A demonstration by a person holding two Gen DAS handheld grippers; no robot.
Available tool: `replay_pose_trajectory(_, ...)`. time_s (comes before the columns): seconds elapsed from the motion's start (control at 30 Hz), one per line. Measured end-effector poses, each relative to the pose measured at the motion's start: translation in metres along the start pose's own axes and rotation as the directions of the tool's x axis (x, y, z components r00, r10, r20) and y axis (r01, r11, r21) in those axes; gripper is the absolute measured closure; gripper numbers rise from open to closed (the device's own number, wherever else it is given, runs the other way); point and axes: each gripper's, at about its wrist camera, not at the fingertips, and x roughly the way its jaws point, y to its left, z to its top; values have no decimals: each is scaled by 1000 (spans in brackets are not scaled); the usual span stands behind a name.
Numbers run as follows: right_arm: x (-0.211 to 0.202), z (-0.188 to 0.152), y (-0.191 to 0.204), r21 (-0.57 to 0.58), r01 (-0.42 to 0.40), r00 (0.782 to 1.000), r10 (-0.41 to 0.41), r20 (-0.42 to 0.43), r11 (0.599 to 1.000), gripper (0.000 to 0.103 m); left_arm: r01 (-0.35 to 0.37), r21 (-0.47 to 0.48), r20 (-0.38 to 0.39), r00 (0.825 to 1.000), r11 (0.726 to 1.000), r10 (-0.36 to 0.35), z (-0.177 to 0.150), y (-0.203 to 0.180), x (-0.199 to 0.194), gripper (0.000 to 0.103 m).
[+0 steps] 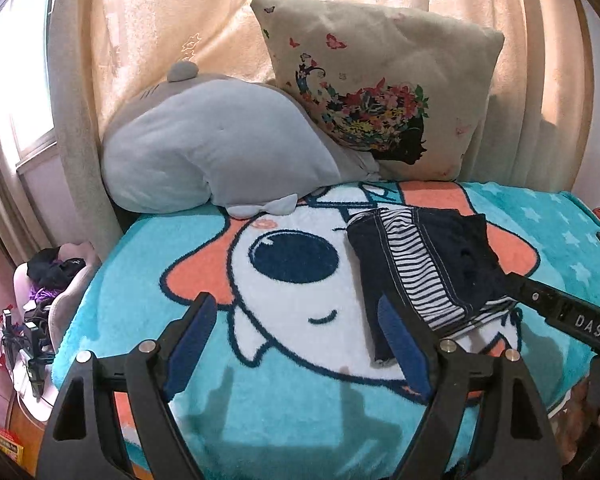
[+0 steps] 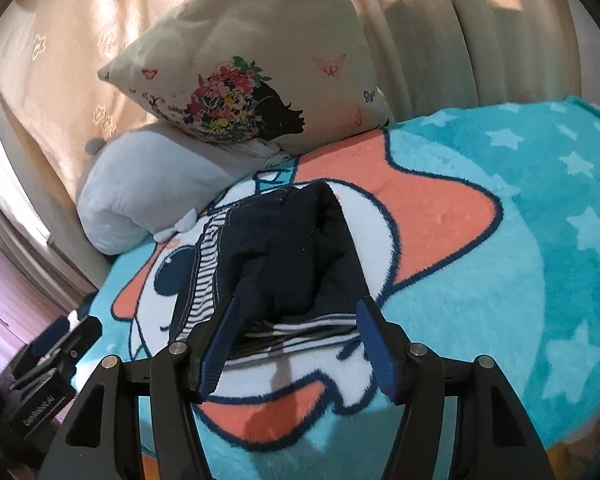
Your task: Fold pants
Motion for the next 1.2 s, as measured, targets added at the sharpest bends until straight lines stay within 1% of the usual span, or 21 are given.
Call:
replay_pose_trajectory(0.13, -5, -2, 9, -50, 55, 998, -55, 10, 997, 35, 24, -15, -6, 1000, 1000, -24, 0, 4, -4, 19)
replay_pose_trajectory(0.23, -8, -3, 14, -75, 80, 997, -79, 17, 994, 33, 44, -25, -13, 999, 999, -44, 0, 6, -6, 18)
replay_pose_trajectory(0.47, -7, -5, 21, -112, 112, 994, -112, 13, 987, 32, 63, -39, -26, 998, 997, -64, -1, 10, -5, 18)
replay_pose_trajectory(0.8, 6, -6, 17, -113, 126, 992, -129, -15, 986, 32, 67, -53, -74, 995, 996, -71, 0, 12, 14, 18)
replay_pose_trajectory(1.03, 15, -3, 9, -102, 124, 991, -127, -31, 987, 32, 52, -60, -109, 992, 997, -59, 4, 10, 30, 18)
replay_pose_trajectory(1.1, 15, 0, 6, -95, 117, 992, -120, -28, 989, 31, 45, -67, -113, 992, 997, -52, 9, 13, 34, 18)
replay_pose_trajectory(1.2, 10, 12, 2, -81, 96, 995, -97, -1, 992, 31, 38, -88, -119, 992, 995, -49, 18, 18, 42, 18)
